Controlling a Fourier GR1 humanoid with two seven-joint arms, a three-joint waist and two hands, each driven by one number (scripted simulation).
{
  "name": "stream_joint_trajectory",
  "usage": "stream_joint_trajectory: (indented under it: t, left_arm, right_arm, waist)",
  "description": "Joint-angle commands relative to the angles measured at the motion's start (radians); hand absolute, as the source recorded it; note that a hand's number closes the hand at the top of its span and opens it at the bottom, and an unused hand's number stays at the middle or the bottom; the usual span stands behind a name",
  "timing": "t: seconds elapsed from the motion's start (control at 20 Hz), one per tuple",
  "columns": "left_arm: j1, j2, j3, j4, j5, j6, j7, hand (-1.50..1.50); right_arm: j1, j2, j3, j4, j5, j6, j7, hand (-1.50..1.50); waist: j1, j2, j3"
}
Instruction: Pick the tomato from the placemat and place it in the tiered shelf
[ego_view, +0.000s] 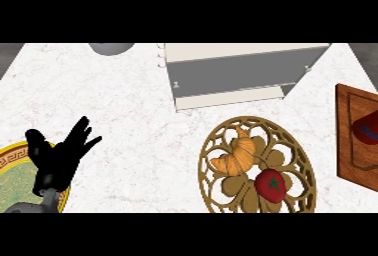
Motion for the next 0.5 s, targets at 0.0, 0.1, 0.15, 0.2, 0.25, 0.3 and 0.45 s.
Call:
stream_joint_trajectory:
  t: [0.0,0.1,0.15,0.2,0.25,0.3,0.45]
  left_arm:
    - [-0.019,0.001,-0.012,0.048,-0.009,-0.029,0.008,0.0]
    - [-0.02,-0.013,-0.01,0.048,-0.002,-0.022,0.011,0.0]
    - [-0.007,-0.015,-0.028,0.039,-0.01,-0.034,0.0,0.0]
    - [-0.022,0.003,-0.015,0.058,-0.019,-0.036,0.0,0.0]
    - [-0.039,0.019,0.011,0.088,0.002,-0.069,-0.013,0.0]
    - [-0.019,-0.02,-0.033,0.035,-0.012,-0.037,0.01,0.0]
    - [-0.044,0.001,-0.014,0.033,-0.009,-0.041,0.031,0.0]
  right_arm:
    - [-0.019,-0.01,0.004,-0.126,0.221,-0.009,0.243,-1.5]
    - [-0.011,-0.039,-0.011,-0.156,0.22,-0.004,0.313,-1.5]
    - [-0.039,-0.056,-0.015,-0.116,0.231,-0.002,0.323,-1.5]
    - [-0.039,-0.064,-0.026,-0.095,0.241,-0.001,0.362,-1.5]
    - [-0.047,-0.072,-0.025,-0.116,0.244,0.001,0.383,-1.5]
    - [-0.058,-0.081,-0.021,-0.095,0.254,0.013,0.429,-1.5]
    - [-0.152,-0.096,-0.002,-0.071,0.264,0.048,0.548,-1.5]
  waist:
    - [0.04,0.013,-0.003]
    - [0.043,0.014,-0.005]
    - [0.06,0.018,-0.006]
    - [0.054,0.017,-0.005]
    - [0.049,0.017,-0.006]
    - [0.061,0.013,-0.004]
    - [0.072,0.012,-0.003]
